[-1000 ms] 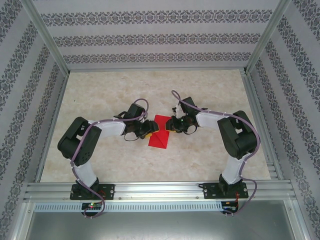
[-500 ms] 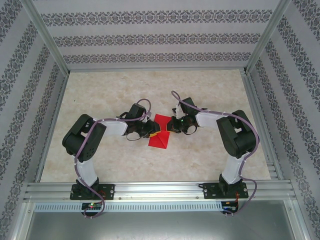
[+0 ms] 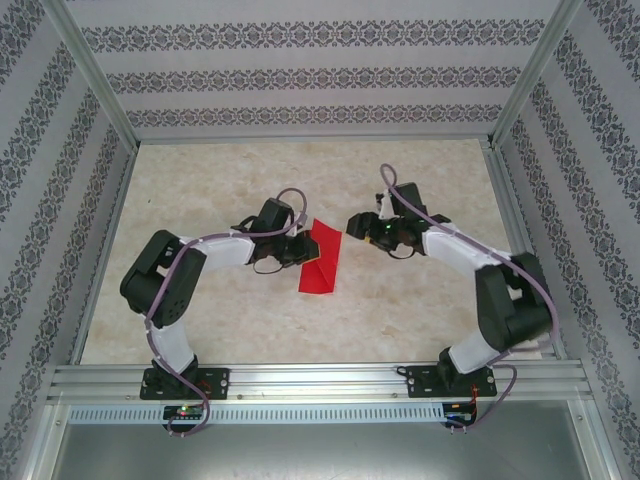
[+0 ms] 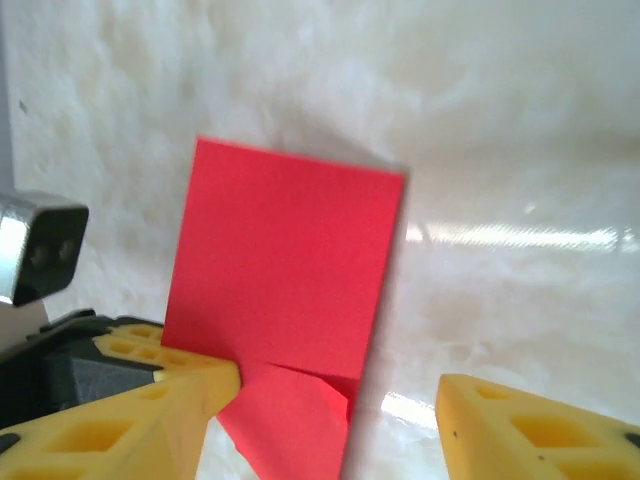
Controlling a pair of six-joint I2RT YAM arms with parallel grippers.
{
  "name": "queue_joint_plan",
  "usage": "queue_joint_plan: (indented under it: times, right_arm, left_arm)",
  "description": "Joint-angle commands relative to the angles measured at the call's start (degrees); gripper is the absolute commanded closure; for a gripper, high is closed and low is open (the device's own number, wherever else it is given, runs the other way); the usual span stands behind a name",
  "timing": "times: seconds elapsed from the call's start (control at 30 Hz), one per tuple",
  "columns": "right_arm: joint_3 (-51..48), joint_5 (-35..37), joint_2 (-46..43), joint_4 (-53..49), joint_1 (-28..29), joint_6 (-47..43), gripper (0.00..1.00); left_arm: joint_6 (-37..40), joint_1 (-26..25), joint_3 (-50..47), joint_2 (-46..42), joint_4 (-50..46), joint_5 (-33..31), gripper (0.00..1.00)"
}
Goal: Fold a paper plane with a square sheet of paper (pick it up from the middle)
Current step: Turn over the paper at the center of the table.
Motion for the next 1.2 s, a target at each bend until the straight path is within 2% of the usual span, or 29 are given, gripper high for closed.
queue_joint_plan:
  times: [0.0, 0.13, 0.27, 0.4, 0.57, 0.73, 0.8, 0.9, 1.17]
  right_arm:
    - [-2.63, 9.09, -6.29, -0.94, -1.66, 0.44, 0.29]
    - [-5.20, 13.31, -11.96, -2.23, -4.57, 1.78, 0.18]
    - [-7.80, 13.99, -15.50, -2.30, -7.44, 4.24, 0.16]
    - [-9.32, 14.70, -17.47, -2.76, -8.94, 5.17, 0.16]
    - [-9.78, 17.49, -19.19, -4.74, -9.91, 5.31, 0.16]
    - [-9.80, 20.32, -20.32, -7.32, -11.02, 5.67, 0.16]
    - [-9.99, 20.87, -20.97, -7.56, -11.47, 5.71, 0.16]
    - [-9.97, 21.67, -21.28, -8.28, -12.07, 5.71, 0.16]
    - [-9.91, 21.76, -20.86, -9.01, -13.86, 5.71, 0.16]
  left_arm:
    - [9.85, 0.45, 6.13, -6.66, -12.97, -6.81, 0.91]
    - [16.49, -0.21, 12.40, -10.62, -27.09, -17.43, 0.91]
    - [21.82, -1.79, 18.61, -11.67, -38.73, -32.36, 0.90]
    - [24.51, -4.15, 23.33, -9.45, -45.28, -47.22, 0.90]
    - [23.76, -7.50, 29.21, -1.03, -51.31, -63.61, 0.90]
    - [19.62, -11.13, 36.68, 10.01, -58.83, -76.30, 0.91]
    - [18.91, -12.59, 38.98, 13.79, -60.66, -78.34, 0.91]
    - [18.84, -14.13, 41.06, 18.14, -60.42, -78.09, 0.91]
    - [18.05, -16.36, 42.36, 23.33, -55.79, -68.08, 0.90]
